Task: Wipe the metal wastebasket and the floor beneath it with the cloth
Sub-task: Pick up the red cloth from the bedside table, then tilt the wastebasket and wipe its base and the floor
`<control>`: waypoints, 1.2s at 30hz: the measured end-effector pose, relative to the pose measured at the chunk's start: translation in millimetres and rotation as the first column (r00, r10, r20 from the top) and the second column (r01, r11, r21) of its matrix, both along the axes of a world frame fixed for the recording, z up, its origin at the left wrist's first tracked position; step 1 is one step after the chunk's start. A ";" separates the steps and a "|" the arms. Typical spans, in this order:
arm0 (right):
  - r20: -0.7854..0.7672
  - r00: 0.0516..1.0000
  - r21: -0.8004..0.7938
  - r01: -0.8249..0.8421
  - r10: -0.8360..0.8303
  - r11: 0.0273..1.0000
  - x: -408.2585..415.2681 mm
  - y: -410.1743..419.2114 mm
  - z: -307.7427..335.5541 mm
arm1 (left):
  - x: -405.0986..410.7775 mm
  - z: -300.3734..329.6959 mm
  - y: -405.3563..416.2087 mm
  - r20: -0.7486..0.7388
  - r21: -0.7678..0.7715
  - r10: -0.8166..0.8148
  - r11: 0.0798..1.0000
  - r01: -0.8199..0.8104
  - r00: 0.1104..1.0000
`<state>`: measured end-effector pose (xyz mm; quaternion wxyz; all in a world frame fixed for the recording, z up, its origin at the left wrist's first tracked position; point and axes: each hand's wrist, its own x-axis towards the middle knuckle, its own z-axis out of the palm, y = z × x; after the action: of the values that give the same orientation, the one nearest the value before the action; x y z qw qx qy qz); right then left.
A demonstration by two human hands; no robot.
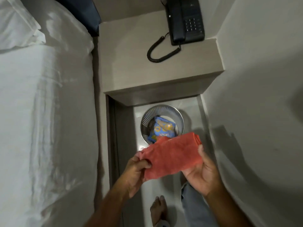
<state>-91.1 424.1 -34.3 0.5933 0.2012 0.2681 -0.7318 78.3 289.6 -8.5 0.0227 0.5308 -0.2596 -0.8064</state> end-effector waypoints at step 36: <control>-0.469 0.852 0.360 0.426 -0.234 0.830 87.6 9.9 -283.6 | -75.3 -189.8 -10.0 0.827 -0.543 -0.324 -0.672 0.503 0.460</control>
<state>-3.5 434.0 -318.0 0.3225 0.2210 0.5076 -0.7678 3.1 279.6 -198.3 -0.0221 0.1093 -0.9879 -0.1074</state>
